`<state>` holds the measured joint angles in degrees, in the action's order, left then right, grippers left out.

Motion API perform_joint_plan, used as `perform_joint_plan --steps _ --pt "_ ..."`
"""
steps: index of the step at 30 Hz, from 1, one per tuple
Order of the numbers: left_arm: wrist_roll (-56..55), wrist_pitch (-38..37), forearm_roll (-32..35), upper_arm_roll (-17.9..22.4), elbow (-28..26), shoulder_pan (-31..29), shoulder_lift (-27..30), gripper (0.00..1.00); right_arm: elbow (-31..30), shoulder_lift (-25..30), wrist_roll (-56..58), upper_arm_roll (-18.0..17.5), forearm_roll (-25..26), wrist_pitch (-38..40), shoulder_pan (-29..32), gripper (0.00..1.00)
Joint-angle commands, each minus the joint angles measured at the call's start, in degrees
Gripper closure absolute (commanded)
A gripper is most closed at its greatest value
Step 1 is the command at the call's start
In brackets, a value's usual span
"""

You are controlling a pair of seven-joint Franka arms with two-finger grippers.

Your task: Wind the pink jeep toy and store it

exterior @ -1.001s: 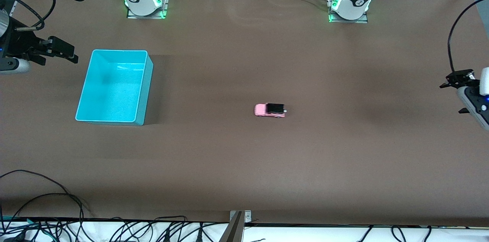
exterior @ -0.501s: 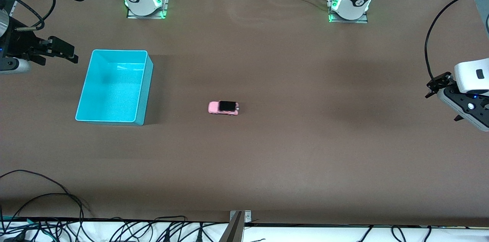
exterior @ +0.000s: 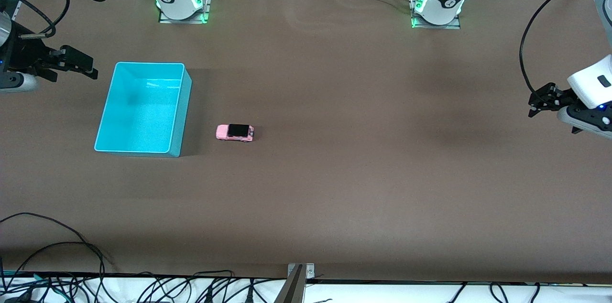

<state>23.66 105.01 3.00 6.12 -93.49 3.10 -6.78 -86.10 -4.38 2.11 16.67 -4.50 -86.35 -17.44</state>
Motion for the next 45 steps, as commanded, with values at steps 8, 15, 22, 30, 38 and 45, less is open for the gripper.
perform_joint_plan --steps 8,15,22,30,38,45 --pt "-2.1 2.9 -1.3 0.6 -7.9 -0.6 6.2 0.0 1.2 -0.3 0.1 -0.3 0.0 2.8 -0.6 0.0" --pt "-1.9 4.2 -1.0 -0.8 -8.4 -1.3 8.3 0.0 0.8 -0.4 0.1 -0.4 0.1 5.5 -0.9 0.0" --pt "-2.1 -3.0 -0.5 -1.0 -7.3 -2.3 8.2 0.0 0.8 -1.0 2.0 -0.4 0.8 4.8 -4.3 0.0" --pt "-2.0 -12.8 -1.3 -1.6 -5.9 -3.5 9.2 0.0 0.8 -3.6 21.0 -0.7 0.4 1.7 -6.5 0.0" --pt "-2.6 -13.1 -1.3 -1.7 -5.7 -2.0 9.5 0.0 0.8 -7.4 35.3 -2.8 -2.4 0.1 -7.0 0.0" --pt "-8.1 -12.7 -7.7 -2.1 -5.7 -3.0 9.3 0.0 -0.7 -11.8 48.3 -4.9 -2.6 -3.3 -7.2 0.0"
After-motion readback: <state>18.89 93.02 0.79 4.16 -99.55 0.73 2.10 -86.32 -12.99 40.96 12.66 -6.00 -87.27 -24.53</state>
